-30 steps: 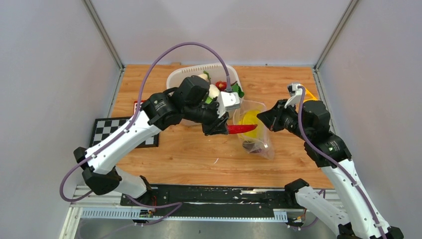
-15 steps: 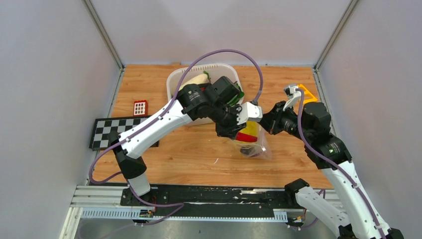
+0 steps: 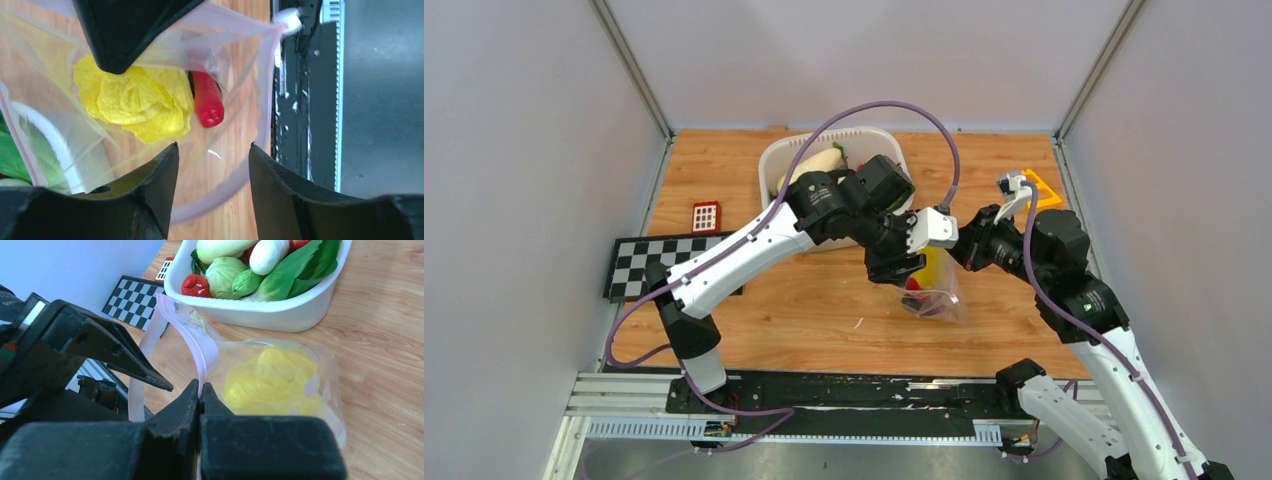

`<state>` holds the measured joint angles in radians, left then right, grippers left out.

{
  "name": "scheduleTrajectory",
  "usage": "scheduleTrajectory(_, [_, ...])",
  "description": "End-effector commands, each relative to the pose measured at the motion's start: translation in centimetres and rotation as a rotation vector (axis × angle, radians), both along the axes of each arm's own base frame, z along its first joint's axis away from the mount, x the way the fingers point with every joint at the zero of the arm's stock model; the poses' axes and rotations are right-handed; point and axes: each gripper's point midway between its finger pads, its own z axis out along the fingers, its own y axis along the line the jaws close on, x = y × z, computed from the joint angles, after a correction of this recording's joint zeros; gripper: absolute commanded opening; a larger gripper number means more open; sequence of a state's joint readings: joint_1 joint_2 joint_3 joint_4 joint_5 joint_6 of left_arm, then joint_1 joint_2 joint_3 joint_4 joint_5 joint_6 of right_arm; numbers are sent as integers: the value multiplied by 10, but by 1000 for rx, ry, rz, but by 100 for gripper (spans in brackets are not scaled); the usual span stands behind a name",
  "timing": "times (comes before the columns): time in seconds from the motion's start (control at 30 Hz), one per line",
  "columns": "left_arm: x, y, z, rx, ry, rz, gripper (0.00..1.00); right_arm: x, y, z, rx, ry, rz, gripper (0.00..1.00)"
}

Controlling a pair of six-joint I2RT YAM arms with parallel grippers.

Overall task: Place the food in the zip-top bag and seal the zipper
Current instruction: Place the fake vegetable in the zipper food storage bag, then pick up the fake vegetable from the bin.

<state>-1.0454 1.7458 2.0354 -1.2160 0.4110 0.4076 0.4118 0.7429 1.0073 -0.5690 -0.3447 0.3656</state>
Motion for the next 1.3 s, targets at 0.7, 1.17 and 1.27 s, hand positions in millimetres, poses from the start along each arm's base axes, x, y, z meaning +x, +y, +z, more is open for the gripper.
scheduleTrajectory(0.7, [60,60,123,-683,-402,602,100,9,-11,16,43,-62,-103,0])
scheduleTrajectory(1.17, [207,125,48,-544,-312,1420,100,6,-12,18,53,-57,-101,0])
scheduleTrajectory(1.27, [232,110,31,-511,-264,1471,100,6,-12,18,53,-52,-102,0])
